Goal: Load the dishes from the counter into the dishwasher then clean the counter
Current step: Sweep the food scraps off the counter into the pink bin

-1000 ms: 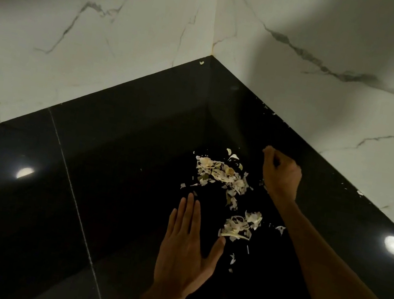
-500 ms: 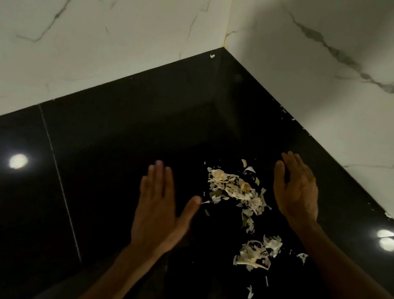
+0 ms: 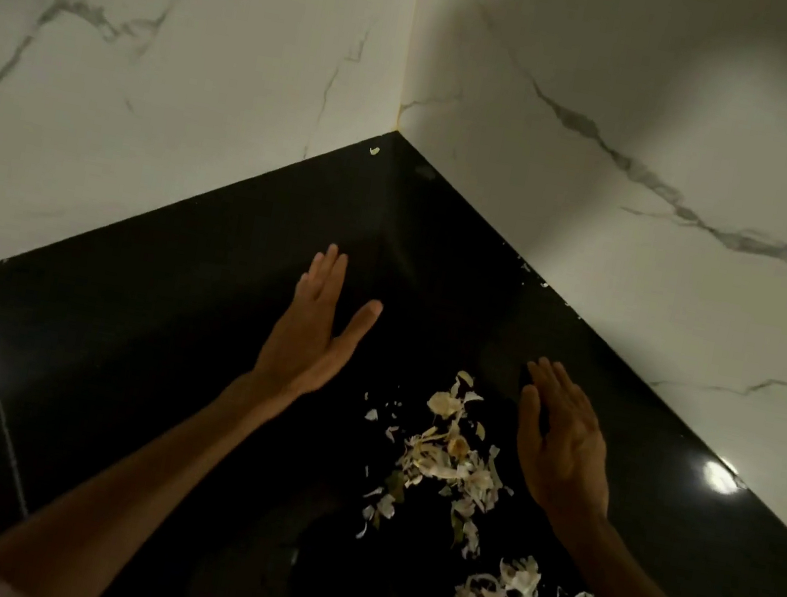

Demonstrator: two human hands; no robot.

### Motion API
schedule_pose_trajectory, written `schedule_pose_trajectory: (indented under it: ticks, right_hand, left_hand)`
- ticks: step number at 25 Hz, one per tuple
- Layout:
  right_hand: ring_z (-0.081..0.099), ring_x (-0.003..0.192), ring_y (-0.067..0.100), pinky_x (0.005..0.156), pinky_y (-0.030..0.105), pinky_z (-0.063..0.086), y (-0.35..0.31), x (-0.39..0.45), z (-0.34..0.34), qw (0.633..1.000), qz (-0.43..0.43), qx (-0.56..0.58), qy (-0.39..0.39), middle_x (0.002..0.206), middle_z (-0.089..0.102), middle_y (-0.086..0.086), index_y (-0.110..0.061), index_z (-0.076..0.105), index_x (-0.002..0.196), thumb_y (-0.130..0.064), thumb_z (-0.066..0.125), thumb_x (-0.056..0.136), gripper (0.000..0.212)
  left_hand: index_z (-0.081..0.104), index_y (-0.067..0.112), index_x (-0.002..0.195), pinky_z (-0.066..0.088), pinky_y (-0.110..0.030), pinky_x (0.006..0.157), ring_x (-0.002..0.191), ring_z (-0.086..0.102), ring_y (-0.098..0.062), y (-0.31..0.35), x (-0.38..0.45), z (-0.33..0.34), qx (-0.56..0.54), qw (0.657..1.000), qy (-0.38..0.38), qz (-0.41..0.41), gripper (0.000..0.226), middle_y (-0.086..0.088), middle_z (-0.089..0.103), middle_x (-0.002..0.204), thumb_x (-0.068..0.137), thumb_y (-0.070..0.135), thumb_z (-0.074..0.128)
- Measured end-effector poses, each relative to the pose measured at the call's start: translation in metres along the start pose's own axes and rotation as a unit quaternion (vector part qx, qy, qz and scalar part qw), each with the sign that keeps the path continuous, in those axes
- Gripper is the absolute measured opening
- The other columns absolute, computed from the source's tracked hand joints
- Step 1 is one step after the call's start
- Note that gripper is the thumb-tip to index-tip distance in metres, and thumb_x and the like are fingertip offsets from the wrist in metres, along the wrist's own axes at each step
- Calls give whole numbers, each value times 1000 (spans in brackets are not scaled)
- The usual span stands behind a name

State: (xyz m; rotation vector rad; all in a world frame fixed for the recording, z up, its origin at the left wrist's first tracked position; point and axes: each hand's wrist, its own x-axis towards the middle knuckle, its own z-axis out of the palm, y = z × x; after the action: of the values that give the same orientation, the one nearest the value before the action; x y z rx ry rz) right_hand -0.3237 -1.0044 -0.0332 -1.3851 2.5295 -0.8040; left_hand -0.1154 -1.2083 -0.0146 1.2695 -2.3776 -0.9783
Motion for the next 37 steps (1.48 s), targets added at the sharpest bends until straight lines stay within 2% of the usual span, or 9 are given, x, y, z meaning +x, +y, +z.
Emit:
schedule_pose_trajectory:
  ticks: [5, 13, 16, 20, 23, 25, 29, 34, 37]
  right_hand:
    - [27, 143, 9, 117, 33, 21, 1, 0, 2, 1000, 6, -2, 12, 150, 40, 0, -17, 46, 142, -55, 20, 96, 64]
    - [24, 143, 1, 117, 27, 19, -5, 2, 1, 1000, 18, -11, 17, 149, 36, -12, -26, 44, 142, -57, 20, 96, 61]
    - [24, 143, 0, 117, 25, 17, -4, 3, 1, 1000, 17, -14, 13, 148, 35, -15, -26, 45, 142, -56, 21, 96, 59]
    - [27, 143, 4, 118, 30, 21, -2, 4, 0, 1000, 9, -10, 19, 148, 39, -10, -22, 47, 141, -52, 22, 98, 58]
    - [30, 142, 9, 117, 34, 24, -2, 2, 1, 1000, -1, -9, 26, 148, 43, -3, -18, 48, 140, -50, 22, 99, 58]
    - [31, 142, 10, 118, 35, 25, -3, 3, 0, 1000, -5, -10, 25, 148, 44, 0, -16, 49, 139, -49, 23, 99, 59]
    - [31, 141, 11, 117, 35, 25, -7, 1, -2, 1000, -1, -10, 11, 147, 46, 3, -13, 50, 139, -47, 24, 99, 59]
    - [56, 115, 24, 95, 40, 52, -12, 41, -8, 994, -95, -47, 0, 122, 66, 12, -5, 60, 127, -35, 36, 98, 48]
    - [43, 135, 27, 113, 42, 35, -38, 106, -6, 984, -148, -76, -61, 144, 48, 15, -4, 47, 140, -31, 40, 102, 47]
  left_hand:
    - [0, 21, 156, 9, -50, 121, 149, -10, -18, -7, 120, -9, 98, 991, -69, 64, 93, 6, -11, 163, 87, 79, 24]
    - [10, 12, 155, 13, -47, 119, 150, 2, -27, -12, 230, -11, 119, 991, 20, 57, 91, -7, 2, 164, 91, 71, 35]
    - [19, 11, 154, 14, -45, 120, 150, 10, -28, -12, 251, -12, 149, 988, 8, 48, 89, -8, 13, 163, 91, 72, 32]
    - [23, 21, 154, 12, -42, 120, 149, 13, -23, 7, 204, -9, 165, 967, -94, 168, 71, 2, 14, 163, 97, 63, 29]
    - [22, 32, 153, 14, -40, 122, 149, 8, -10, 16, 109, 15, 130, 923, -219, 287, 63, 13, 12, 162, 98, 61, 27]
    - [20, 31, 153, 10, -35, 122, 149, 5, -8, 16, 49, 25, 88, 908, -225, 344, 60, 13, 11, 162, 100, 57, 24]
    - [18, 18, 154, 2, -33, 124, 149, -1, -4, 14, 18, 32, 67, 956, -98, 268, 62, 4, 8, 163, 101, 50, 16]
    - [28, 19, 151, -1, -21, 120, 147, 5, 0, 15, 28, 37, 97, 956, -131, 243, 58, 5, 18, 161, 102, 48, 20]
    - [29, 22, 151, 0, -20, 120, 147, 6, 0, 16, 28, 37, 98, 960, -115, 236, 50, 7, 18, 161, 104, 39, 30]
